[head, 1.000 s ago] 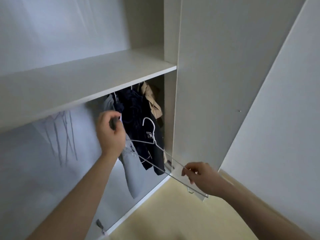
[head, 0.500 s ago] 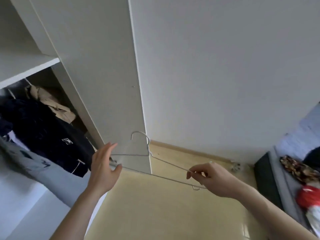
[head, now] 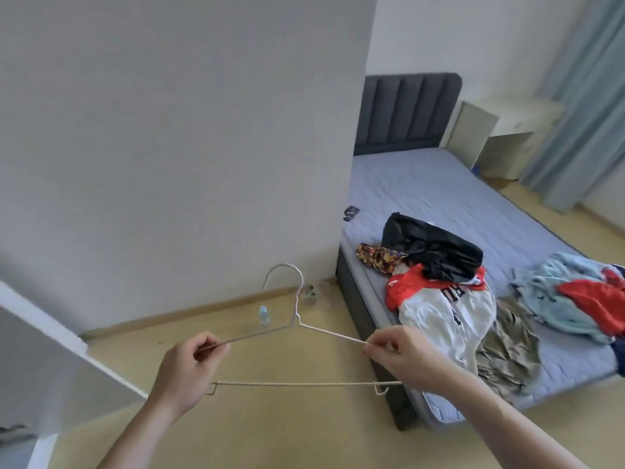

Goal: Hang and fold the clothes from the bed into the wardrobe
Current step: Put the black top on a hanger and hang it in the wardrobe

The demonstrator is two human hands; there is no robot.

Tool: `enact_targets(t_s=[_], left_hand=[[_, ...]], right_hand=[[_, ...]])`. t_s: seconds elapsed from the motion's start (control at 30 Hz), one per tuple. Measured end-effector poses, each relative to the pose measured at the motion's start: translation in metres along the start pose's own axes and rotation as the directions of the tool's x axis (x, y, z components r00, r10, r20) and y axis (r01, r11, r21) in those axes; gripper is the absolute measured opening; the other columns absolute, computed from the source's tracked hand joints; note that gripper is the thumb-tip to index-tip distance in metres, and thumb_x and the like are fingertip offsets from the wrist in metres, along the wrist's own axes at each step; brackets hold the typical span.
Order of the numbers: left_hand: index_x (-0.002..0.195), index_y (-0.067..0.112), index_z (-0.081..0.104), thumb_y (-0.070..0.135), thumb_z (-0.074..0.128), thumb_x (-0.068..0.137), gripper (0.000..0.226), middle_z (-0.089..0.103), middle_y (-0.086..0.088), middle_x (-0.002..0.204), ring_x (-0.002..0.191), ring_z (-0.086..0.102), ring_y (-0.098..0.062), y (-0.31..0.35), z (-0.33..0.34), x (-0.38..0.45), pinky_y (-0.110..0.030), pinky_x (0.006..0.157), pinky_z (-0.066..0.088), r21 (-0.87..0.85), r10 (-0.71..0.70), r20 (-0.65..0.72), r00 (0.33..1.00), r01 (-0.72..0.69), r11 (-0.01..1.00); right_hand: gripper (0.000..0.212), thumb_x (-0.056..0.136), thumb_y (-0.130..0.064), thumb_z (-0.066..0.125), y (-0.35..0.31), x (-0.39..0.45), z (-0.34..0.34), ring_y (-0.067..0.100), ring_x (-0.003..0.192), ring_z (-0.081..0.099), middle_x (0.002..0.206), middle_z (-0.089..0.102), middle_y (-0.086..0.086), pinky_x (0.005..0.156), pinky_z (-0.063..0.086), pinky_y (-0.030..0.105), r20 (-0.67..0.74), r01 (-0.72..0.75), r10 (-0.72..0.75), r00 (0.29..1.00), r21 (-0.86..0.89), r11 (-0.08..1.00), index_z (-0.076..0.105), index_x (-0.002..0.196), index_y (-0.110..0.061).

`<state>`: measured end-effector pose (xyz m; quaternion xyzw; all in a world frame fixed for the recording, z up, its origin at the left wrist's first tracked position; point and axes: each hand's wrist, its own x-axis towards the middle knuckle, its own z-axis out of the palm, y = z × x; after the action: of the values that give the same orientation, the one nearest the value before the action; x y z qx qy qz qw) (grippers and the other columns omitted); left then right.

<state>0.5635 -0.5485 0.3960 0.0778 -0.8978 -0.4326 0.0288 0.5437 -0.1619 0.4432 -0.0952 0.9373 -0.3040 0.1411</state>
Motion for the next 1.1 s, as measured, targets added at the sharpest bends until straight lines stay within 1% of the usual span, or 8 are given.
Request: enact_targets(t_s=[0.1,0.2,0.4,0.5,0.67,0.77,0.97,1.1], left_hand=[[0.075,0.018,0.066,0.027,0.076,0.086,0.018,0.057,0.003,0.056,0.052,0.046,-0.005,0.053,0.069,0.014,-0.018,0.051,0.035,-0.028,0.037,0.153,0.988,-0.033,0.999],[0.074,0.016,0.066,0.025,0.076,0.087,0.019,0.059,-0.003,0.058,0.052,0.049,-0.006,0.095,0.126,0.030,-0.017,0.051,0.037,-0.083,0.057,0.280,0.958,-0.035,0.996],[0.081,0.023,0.071,0.032,0.077,0.084,0.011,0.072,0.001,0.077,0.076,0.066,-0.015,0.147,0.233,0.084,-0.034,0.074,0.053,-0.070,0.054,0.496,0.867,-0.021,0.997],[0.082,0.030,0.073,0.026,0.077,0.084,0.006,0.075,0.008,0.085,0.087,0.069,-0.011,0.167,0.287,0.113,-0.033,0.084,0.056,-0.067,0.057,0.561,0.826,-0.023,0.997],[0.096,0.038,0.069,0.031,0.074,0.088,0.011,0.066,0.019,0.112,0.110,0.057,-0.004,0.186,0.370,0.170,-0.029,0.088,0.044,0.032,0.023,0.645,0.764,-0.057,0.998],[0.099,0.036,0.068,0.028,0.072,0.090,0.013,0.064,0.017,0.115,0.111,0.057,-0.008,0.197,0.414,0.211,-0.026,0.088,0.042,0.102,-0.002,0.705,0.709,-0.099,0.990],[0.098,0.031,0.069,0.024,0.070,0.089,0.012,0.063,0.009,0.110,0.104,0.057,-0.012,0.219,0.496,0.304,-0.023,0.086,0.039,0.231,-0.040,0.786,0.617,-0.232,0.945],[0.097,0.036,0.064,0.029,0.067,0.087,0.012,0.058,0.007,0.115,0.107,0.059,-0.014,0.234,0.565,0.366,-0.028,0.093,0.047,0.290,-0.058,0.847,0.529,-0.366,0.884]], right_hand=[[0.021,0.093,-0.045,0.064,0.058,-0.022,-0.025,0.003,0.074,0.063,0.072,0.071,-0.011,0.067,0.040,0.010,-0.064,-0.075,0.078,0.995,0.055,0.996,0.077,0.086,-0.030],[0.019,0.095,-0.040,0.067,0.105,-0.039,-0.043,0.000,0.075,0.058,0.070,0.069,-0.014,0.067,0.042,0.014,-0.135,-0.147,0.168,0.976,0.150,0.978,0.076,0.081,-0.031],[0.029,0.094,-0.034,0.070,0.178,-0.055,-0.065,0.002,0.055,0.045,0.057,0.054,-0.016,0.056,0.037,0.016,-0.242,-0.245,0.338,0.910,0.344,0.906,0.064,0.066,-0.040],[0.029,0.095,-0.035,0.070,0.216,-0.057,-0.072,0.004,0.052,0.040,0.056,0.050,-0.010,0.054,0.033,0.020,-0.278,-0.304,0.426,0.861,0.391,0.869,0.062,0.067,-0.031],[0.029,0.092,-0.038,0.071,0.284,-0.041,-0.090,0.004,0.054,0.039,0.056,0.048,-0.009,0.056,0.033,0.026,-0.321,-0.430,0.587,0.744,0.443,0.787,0.063,0.066,-0.028],[0.035,0.093,-0.039,0.070,0.318,-0.020,-0.100,0.005,0.051,0.036,0.052,0.044,-0.012,0.051,0.030,0.022,-0.297,-0.505,0.686,0.665,0.497,0.705,0.057,0.061,-0.033],[0.039,0.095,-0.031,0.070,0.382,0.046,-0.128,0.005,0.050,0.036,0.052,0.043,-0.010,0.051,0.030,0.021,-0.204,-0.633,0.856,0.476,0.596,0.494,0.053,0.064,-0.013],[0.041,0.095,-0.031,0.069,0.424,0.092,-0.148,0.009,0.053,0.034,0.053,0.038,-0.010,0.057,0.030,0.032,-0.149,-0.626,0.935,0.323,0.707,0.329,0.048,0.064,-0.016]])
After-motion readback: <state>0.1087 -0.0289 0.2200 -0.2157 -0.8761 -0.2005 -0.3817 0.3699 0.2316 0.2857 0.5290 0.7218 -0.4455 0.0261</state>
